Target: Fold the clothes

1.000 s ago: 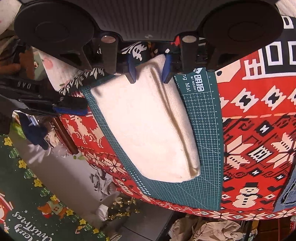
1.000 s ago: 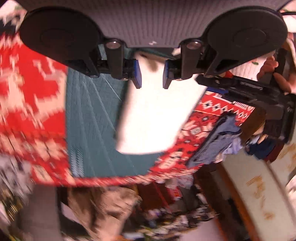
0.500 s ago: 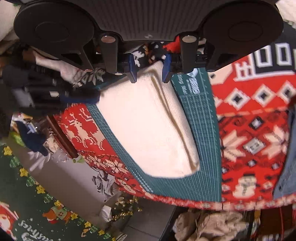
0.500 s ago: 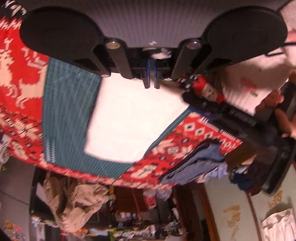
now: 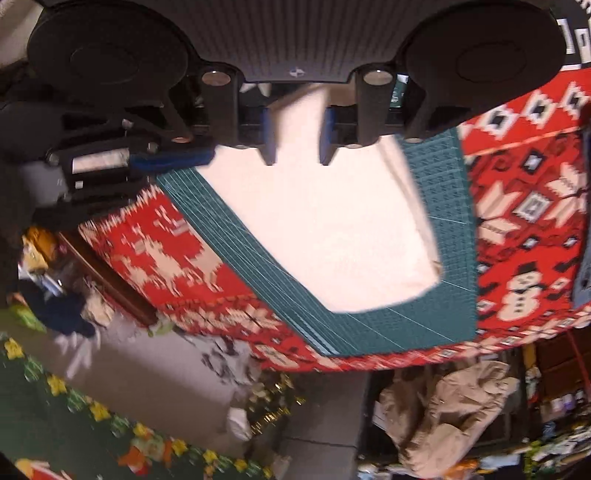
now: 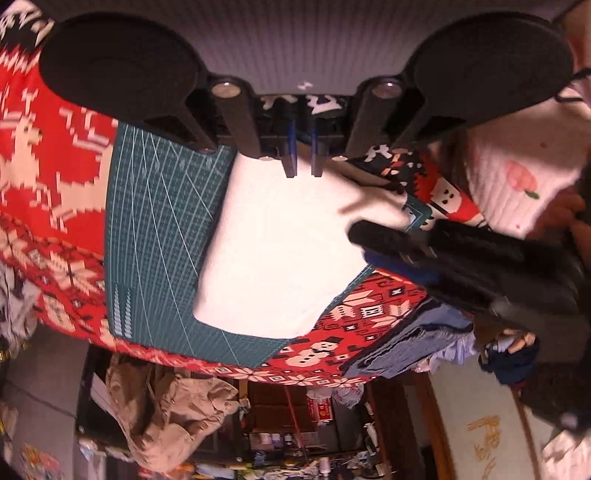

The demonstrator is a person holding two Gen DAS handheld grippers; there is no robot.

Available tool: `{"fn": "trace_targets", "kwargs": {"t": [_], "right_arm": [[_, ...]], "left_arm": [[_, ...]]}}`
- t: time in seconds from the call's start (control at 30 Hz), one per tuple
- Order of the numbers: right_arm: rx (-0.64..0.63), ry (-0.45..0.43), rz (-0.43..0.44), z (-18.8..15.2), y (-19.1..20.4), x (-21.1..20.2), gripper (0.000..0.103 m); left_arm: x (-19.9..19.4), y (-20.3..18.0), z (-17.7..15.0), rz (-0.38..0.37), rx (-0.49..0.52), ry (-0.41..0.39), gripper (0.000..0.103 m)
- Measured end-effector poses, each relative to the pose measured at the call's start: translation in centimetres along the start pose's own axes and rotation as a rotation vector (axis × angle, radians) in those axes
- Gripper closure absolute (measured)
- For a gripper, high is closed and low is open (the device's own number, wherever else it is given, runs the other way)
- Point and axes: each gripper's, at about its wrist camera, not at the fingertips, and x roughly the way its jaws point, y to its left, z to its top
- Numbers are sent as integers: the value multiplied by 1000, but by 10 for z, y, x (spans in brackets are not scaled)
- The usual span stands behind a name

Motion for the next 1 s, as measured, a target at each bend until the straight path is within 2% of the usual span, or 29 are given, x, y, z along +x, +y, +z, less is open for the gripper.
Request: {"fn": "trace_targets", "kwargs": {"t": [0.17, 0.2, 0.23, 0.37, 0.43, 0.47, 0.53, 0.7, 0.73, 0.8, 0.87, 1.0], "right_arm": [[32, -13, 11, -1, -6, -12, 94], [27, -24, 13, 1, -6, -15, 90], [22, -34, 14, 3, -6, -17, 82], [2, -76, 20, 11, -7, -27, 68], [-8, -97, 22, 16, -8, -32, 50], [-13, -107, 24, 18, -8, -34, 46], [-23, -128, 27, 22, -9, -39, 23], [-48, -180, 33, 33, -11, -52, 1], [-55, -189, 35, 35, -11, -54, 1], [-63, -188, 33, 42, -10, -56, 1], [-70, -186, 20, 47, -9, -57, 1], [-98, -202, -68, 56, -4, -59, 1]], "left_arm": [[0, -12, -13, 28, 45, 35, 88], [-3, -13, -14, 32, 42, 33, 88], [-6, -14, -14, 34, 36, 30, 88], [-17, -17, -12, 80, 32, -5, 64], [-23, -18, -8, 110, 47, -33, 63], [-26, -19, -6, 125, 54, -47, 59], [-31, -20, -2, 153, 66, -75, 54], [-49, -16, 13, 236, 65, -162, 39], [-52, -16, 16, 261, 69, -181, 36], [-59, -16, 22, 310, 78, -219, 18], [-65, -15, 28, 351, 83, -252, 9], [-69, -3, 40, 323, 27, -249, 4]]}}
